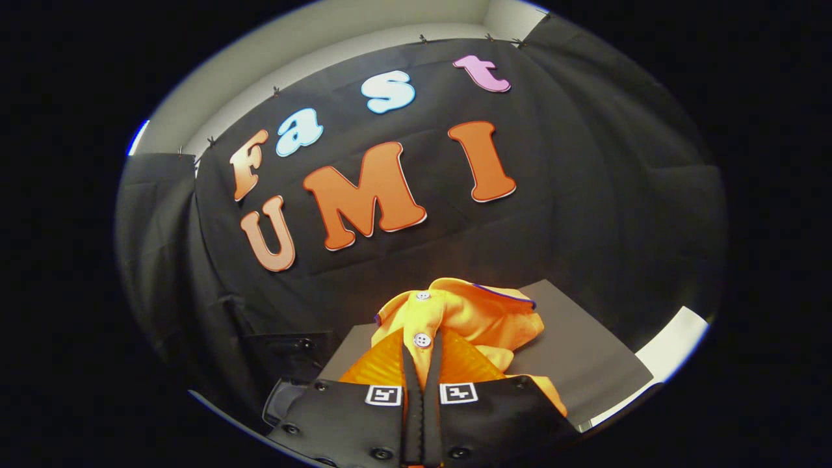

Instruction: Put the clothes into the washing machine and then close the washing machine lid.

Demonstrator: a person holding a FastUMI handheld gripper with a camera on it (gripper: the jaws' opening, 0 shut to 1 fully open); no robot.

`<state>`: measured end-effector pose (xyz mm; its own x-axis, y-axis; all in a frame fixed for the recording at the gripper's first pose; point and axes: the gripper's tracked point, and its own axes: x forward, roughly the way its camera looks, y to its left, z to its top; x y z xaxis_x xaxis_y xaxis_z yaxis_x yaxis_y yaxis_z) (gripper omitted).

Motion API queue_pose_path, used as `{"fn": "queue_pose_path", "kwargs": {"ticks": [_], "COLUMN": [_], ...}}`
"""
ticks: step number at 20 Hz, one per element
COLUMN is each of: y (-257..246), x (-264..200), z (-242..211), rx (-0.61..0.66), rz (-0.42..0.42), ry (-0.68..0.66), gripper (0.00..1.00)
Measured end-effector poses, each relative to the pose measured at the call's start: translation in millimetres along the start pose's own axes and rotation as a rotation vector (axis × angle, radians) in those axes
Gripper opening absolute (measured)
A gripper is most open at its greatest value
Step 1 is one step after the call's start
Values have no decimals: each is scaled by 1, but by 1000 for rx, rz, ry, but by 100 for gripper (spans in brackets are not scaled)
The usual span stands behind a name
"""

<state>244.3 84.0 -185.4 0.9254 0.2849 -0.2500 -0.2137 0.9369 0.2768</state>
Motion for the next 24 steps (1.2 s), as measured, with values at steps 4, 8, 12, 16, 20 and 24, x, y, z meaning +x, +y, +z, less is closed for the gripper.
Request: {"fn": "queue_pose_path", "kwargs": {"ticks": [4,8,12,16,20,24], "y": [35,68,103,148,200,259], "x": [-31,-50,-54,-51,-41,-32], "z": [41,63,68,71,71,68], "rx": [-1,3,-31,-48,-55,-75], "rz": [76,131,142,106,70,71], "ry": [-81,-115,-132,-165,-188,-200], "gripper": [8,8,7,8,8,8]}}
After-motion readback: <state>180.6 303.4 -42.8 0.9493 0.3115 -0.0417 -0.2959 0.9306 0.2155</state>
